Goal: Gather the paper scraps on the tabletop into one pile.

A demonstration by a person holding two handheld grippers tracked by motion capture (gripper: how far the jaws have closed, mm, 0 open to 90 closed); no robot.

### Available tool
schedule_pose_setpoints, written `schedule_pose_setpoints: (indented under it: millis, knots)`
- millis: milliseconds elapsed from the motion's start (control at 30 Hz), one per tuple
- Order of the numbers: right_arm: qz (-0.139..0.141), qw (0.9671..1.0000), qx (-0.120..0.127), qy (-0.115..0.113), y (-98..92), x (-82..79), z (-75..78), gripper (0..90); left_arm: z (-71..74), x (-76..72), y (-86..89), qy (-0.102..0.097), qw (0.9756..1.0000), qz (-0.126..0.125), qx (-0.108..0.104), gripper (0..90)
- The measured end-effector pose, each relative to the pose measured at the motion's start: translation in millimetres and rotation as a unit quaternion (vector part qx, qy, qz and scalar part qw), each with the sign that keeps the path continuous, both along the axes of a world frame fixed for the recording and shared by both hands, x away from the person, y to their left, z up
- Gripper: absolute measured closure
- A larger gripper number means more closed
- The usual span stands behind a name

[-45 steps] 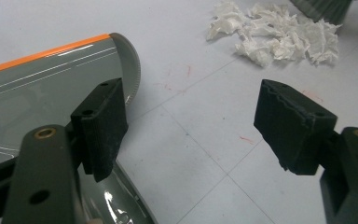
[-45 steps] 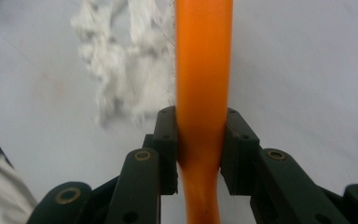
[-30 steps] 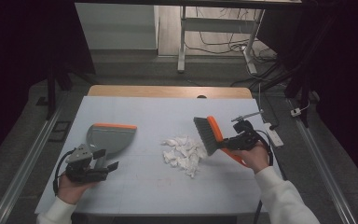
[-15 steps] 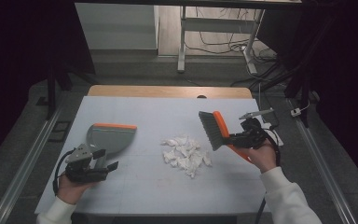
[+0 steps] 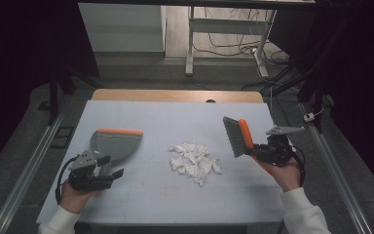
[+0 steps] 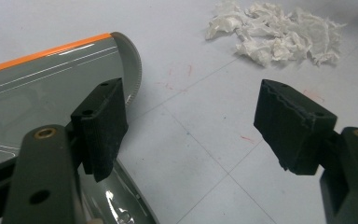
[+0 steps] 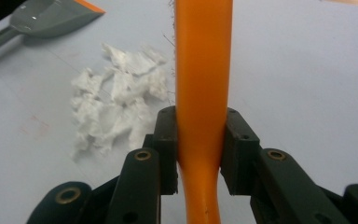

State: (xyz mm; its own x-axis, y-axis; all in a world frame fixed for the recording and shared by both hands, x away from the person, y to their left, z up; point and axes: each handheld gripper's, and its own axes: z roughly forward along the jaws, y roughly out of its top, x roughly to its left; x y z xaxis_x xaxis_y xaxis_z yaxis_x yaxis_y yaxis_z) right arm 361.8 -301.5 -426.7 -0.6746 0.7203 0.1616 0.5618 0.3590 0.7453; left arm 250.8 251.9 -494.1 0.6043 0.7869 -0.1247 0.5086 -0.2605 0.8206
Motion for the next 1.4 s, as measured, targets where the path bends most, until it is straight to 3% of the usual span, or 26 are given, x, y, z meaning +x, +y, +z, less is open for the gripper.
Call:
schedule_pose_setpoints:
  millis: [333, 633, 1400]
  knots:
    - [-0.013, 0.9989, -0.032, -0.032, -21.4, -22.6, -26.5, 69.6, -0.6, 1.6, -2.3, 0.004, 1.0000, -0.001, 0.004, 26.6]
    - [-0.022, 0.9963, -0.041, -0.072, -35.1, -42.9, -40.5, 69.5, -1.3, 2.3, -4.4, 0.005, 1.0000, -0.003, 0.007, 26.6]
    - [-0.010, 0.9941, -0.041, -0.100, -31.7, -45.3, -49.7, 69.5, -1.1, 2.3, -8.4, 0.004, 0.9999, -0.009, 0.012, 26.5]
